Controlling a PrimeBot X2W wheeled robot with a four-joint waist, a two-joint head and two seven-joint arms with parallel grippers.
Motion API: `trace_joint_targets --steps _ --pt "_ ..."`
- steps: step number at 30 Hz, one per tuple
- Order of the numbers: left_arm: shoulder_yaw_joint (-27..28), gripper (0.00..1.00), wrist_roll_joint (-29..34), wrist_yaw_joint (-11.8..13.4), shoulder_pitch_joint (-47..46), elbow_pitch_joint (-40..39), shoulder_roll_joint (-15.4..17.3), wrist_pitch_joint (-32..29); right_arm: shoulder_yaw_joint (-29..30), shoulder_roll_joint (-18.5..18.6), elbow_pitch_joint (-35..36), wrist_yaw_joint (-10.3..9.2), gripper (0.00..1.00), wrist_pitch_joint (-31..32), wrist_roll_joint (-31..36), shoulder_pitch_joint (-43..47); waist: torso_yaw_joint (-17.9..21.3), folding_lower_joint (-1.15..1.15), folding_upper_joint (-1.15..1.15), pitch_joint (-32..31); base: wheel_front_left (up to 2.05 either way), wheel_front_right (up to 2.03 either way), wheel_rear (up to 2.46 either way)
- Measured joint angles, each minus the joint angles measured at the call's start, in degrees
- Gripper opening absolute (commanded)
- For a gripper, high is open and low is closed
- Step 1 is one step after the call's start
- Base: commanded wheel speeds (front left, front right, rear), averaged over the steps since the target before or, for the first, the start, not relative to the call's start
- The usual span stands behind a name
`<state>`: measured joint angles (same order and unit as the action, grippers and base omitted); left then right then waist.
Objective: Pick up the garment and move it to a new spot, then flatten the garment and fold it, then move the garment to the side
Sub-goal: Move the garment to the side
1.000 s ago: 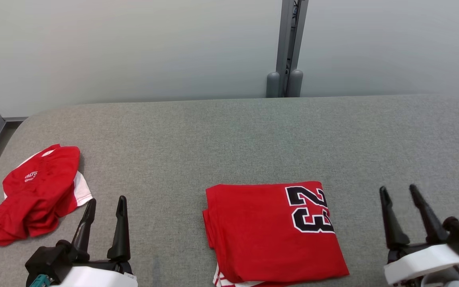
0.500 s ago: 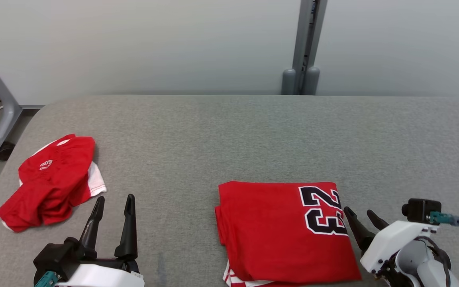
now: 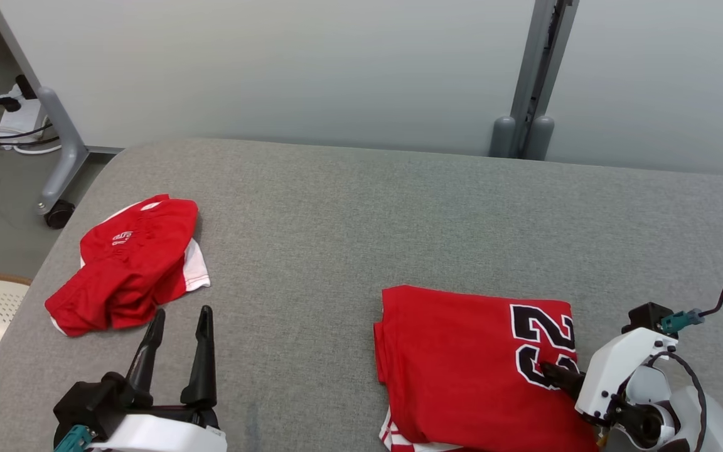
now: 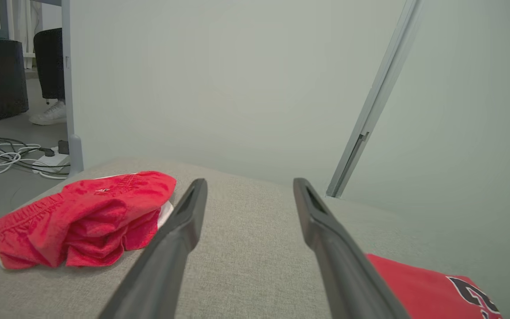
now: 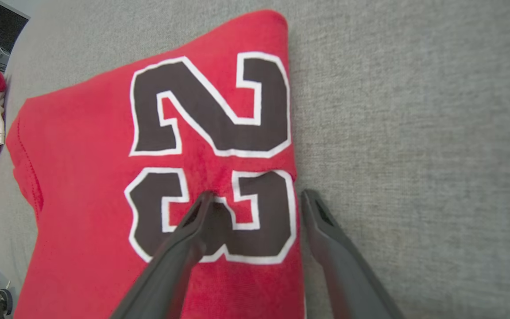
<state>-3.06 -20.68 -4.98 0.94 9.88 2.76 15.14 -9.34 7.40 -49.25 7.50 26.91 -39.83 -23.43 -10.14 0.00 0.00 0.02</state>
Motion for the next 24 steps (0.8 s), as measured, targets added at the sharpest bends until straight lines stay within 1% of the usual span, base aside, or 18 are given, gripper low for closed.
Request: trace_joint_targets --steps 2,3,5,9,13,16,17,18,22,24 --pt "0.13 1.00 0.00 0.00 -0.01 0.00 0.04 0.00 0.05 -0.01 0.00 0.00 1.00 0.23 -0.52 -0.04 -0.42 0.00 0.00 0.07 0.00 0.00 0.00" --pt "0.13 1.00 0.00 0.00 -0.01 0.00 0.02 0.00 0.09 0.05 0.05 0.00 0.61 0.01 -0.55 -0.04 -0.56 0.00 0.00 0.14 0.00 0.00 0.00" --pt "0.15 1.00 0.00 0.00 -0.01 0.02 0.03 0.00 0.12 0.13 0.11 0.00 0.00 -1.21 -0.57 -0.01 -0.73 0.00 0.00 0.25 0.00 0.00 0.00" --pt "0.37 1.00 0.02 0.00 -0.01 0.02 0.03 0.00 -0.46 -0.01 1.05 -0.01 0.00 -4.16 -1.01 0.27 -0.43 0.00 0.00 0.34 0.00 0.00 0.00" --pt "-0.15 1.00 0.38 -0.08 -0.16 -0.25 0.04 0.00 -2.80 1.14 5.77 -0.01 0.00 -9.01 -1.64 -0.11 0.71 0.00 0.00 0.60 0.00 0.00 0.00" --pt "-1.40 1.00 0.66 -0.49 -0.81 -0.91 0.05 0.00 -4.95 3.87 8.70 -0.01 0.00 -12.25 -1.66 -1.35 1.94 0.00 0.00 1.20 0.00 0.00 0.00" --pt "-2.63 1.00 1.03 -0.59 -2.08 -1.58 0.07 0.00 -5.80 6.11 9.53 -0.01 0.00 -14.08 -1.42 -2.69 2.84 0.00 0.00 1.90 0.00 0.00 0.00" --pt "-3.42 1.00 1.03 -0.68 -2.80 -1.93 0.05 0.00 -6.16 7.10 9.81 -0.01 0.00 -14.83 -1.27 -3.52 3.32 0.00 0.00 2.38 0.00 0.00 0.00" --pt "-6.97 1.00 1.38 -1.02 -5.97 -2.59 0.04 0.00 -7.93 10.18 10.93 -0.01 0.00 -17.66 -1.07 -7.36 5.28 0.00 0.00 4.84 0.00 0.00 0.00" --pt "-7.78 1.00 1.47 -1.07 -6.93 -2.68 0.04 0.01 -8.40 10.87 10.89 -0.01 0.00 -18.13 -1.08 -8.39 5.89 0.00 0.00 5.51 0.00 0.00 0.00"
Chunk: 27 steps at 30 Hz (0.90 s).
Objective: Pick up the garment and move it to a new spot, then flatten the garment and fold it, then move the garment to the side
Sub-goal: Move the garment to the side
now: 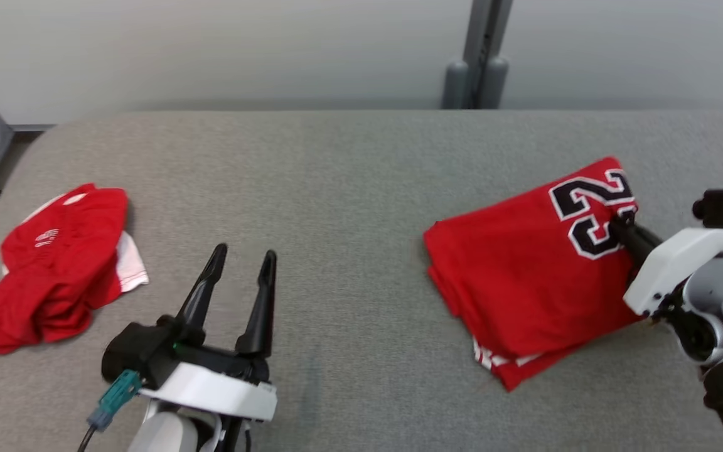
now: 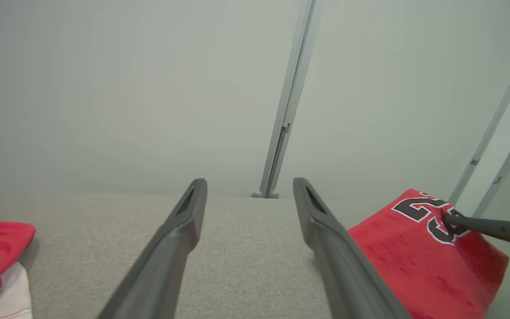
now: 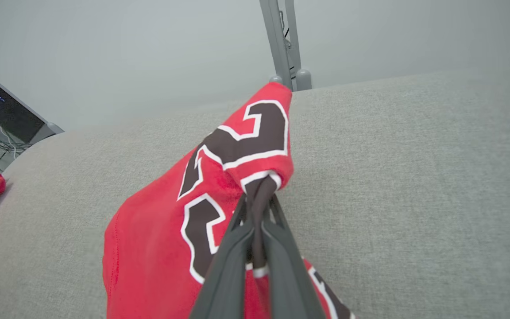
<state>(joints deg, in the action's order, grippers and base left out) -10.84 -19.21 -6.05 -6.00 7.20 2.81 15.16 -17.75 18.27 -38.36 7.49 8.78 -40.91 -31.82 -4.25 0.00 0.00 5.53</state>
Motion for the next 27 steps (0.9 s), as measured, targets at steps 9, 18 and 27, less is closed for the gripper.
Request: trace_joint_targets --steps 9,18,27 --pt "-4.71 1.00 1.71 -0.27 -5.81 0.01 -0.02 -0.01 -3.19 3.67 -1.89 0.00 0.00 -4.41 -1.31 -8.44 6.84 0.00 0.00 5.70 0.00 0.00 0.00" --pt "-7.55 1.00 3.50 -0.70 -9.64 0.03 0.79 -0.11 -5.97 5.77 -6.13 0.00 0.00 -9.10 -2.48 -15.79 13.09 0.00 0.00 11.85 0.00 0.00 0.00" --pt "-9.20 1.00 4.37 -0.80 -13.05 -0.98 2.10 -1.30 -8.24 8.78 -14.37 0.00 0.00 -13.63 0.43 -23.88 15.55 0.00 0.00 17.97 0.00 0.00 0.00"
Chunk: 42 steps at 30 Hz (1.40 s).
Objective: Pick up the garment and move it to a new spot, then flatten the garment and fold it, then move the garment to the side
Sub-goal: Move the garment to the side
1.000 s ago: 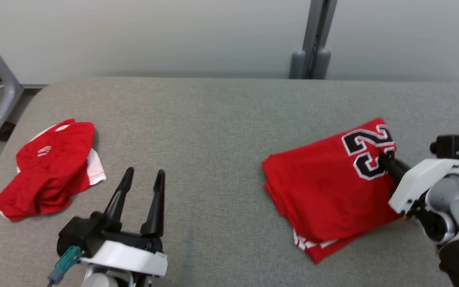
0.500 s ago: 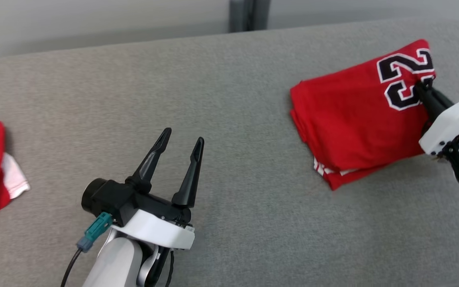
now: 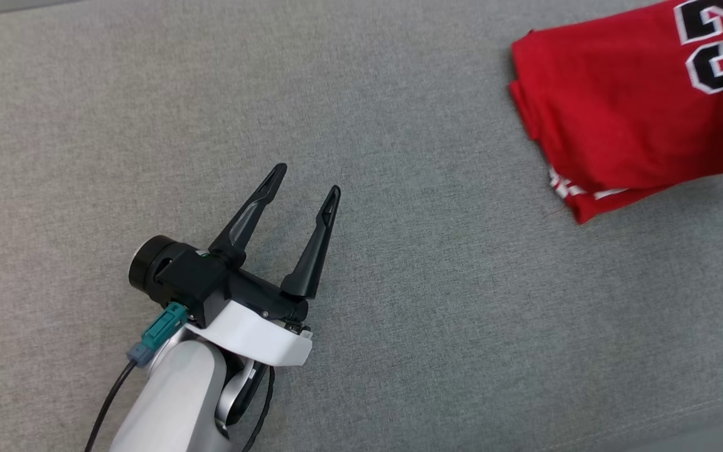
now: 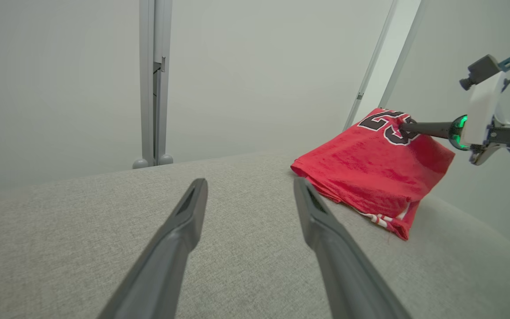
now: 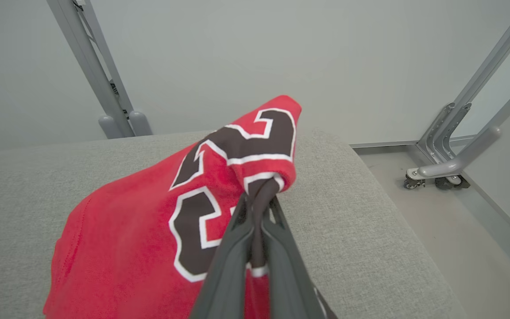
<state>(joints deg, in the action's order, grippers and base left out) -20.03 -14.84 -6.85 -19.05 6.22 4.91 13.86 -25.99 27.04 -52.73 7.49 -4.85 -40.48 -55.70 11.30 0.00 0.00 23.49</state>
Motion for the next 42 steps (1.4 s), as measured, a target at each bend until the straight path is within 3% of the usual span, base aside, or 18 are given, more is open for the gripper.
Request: trace_joint_targets --steps 10,11,13,22,27,33,42 --pt "-0.26 1.00 0.22 -0.05 -1.47 -0.70 1.00 -0.49 0.99 0.75 -13.81 0.00 0.00 -5.81 8.17 -9.14 -0.92 0.00 0.00 4.50 0.00 0.00 0.00" --pt "-0.27 1.00 0.21 0.04 -1.57 -0.70 1.05 -0.49 1.00 0.38 -15.18 0.00 0.11 -6.15 8.71 -9.60 -1.10 0.00 0.00 4.57 0.00 0.00 0.00" --pt "-0.30 1.00 0.21 0.10 -1.75 -0.60 1.08 -0.49 1.10 0.08 -17.56 0.01 1.00 -6.73 10.37 -10.53 -1.50 0.00 0.00 4.54 0.00 0.00 0.00" --pt "0.08 1.00 -0.93 0.69 -1.05 0.90 0.82 0.29 2.80 -2.42 -20.07 0.01 1.00 -9.61 13.45 -10.39 -2.38 0.00 0.00 0.75 0.00 0.00 0.00" --pt "0.96 1.00 -2.19 1.19 1.30 1.60 0.36 0.79 2.66 -3.50 -17.79 0.01 1.00 -10.01 15.02 -8.76 -2.45 0.00 0.00 -3.57 0.00 0.00 0.00" --pt "3.74 1.00 -3.46 2.21 4.79 1.59 0.36 1.04 3.71 -4.42 -4.88 0.01 1.00 -10.15 13.69 -2.55 -2.73 0.00 0.00 -9.60 0.00 0.00 0.00" --pt "10.90 1.00 -4.72 4.14 11.05 -1.55 1.41 1.29 11.44 -4.55 18.86 0.00 1.00 -10.23 12.16 16.79 -5.81 0.00 0.00 -17.39 0.00 0.00 0.00"
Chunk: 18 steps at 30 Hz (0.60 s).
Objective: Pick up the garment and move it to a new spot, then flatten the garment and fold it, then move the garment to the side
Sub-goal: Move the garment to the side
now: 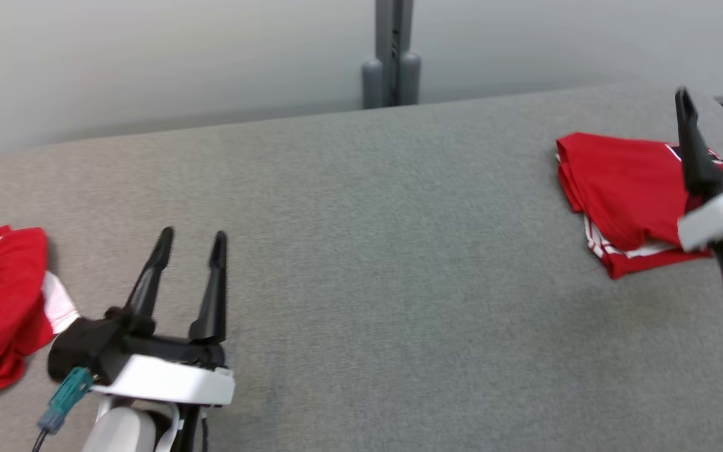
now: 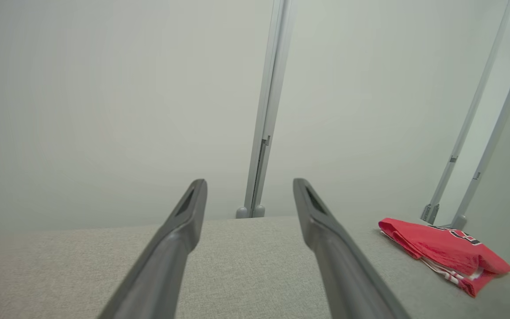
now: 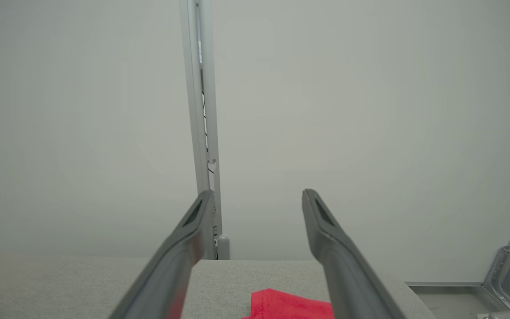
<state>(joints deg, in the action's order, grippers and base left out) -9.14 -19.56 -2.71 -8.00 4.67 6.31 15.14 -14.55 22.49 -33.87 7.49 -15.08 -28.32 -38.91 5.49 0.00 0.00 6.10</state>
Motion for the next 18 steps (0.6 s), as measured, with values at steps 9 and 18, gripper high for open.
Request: trace_joint_targets --steps 9,18 --pt "5.43 1.00 -0.22 1.02 6.18 -1.13 0.38 0.00 9.71 -5.24 17.01 0.01 1.00 -0.05 2.70 22.38 -5.14 0.00 0.00 -4.23 0.00 0.00 0.00" --pt "8.02 1.00 -0.13 0.43 10.53 -0.43 -1.80 0.00 13.05 -10.95 24.77 0.00 1.00 -0.07 7.57 33.80 -7.00 0.00 0.00 -6.44 0.00 0.00 0.00"
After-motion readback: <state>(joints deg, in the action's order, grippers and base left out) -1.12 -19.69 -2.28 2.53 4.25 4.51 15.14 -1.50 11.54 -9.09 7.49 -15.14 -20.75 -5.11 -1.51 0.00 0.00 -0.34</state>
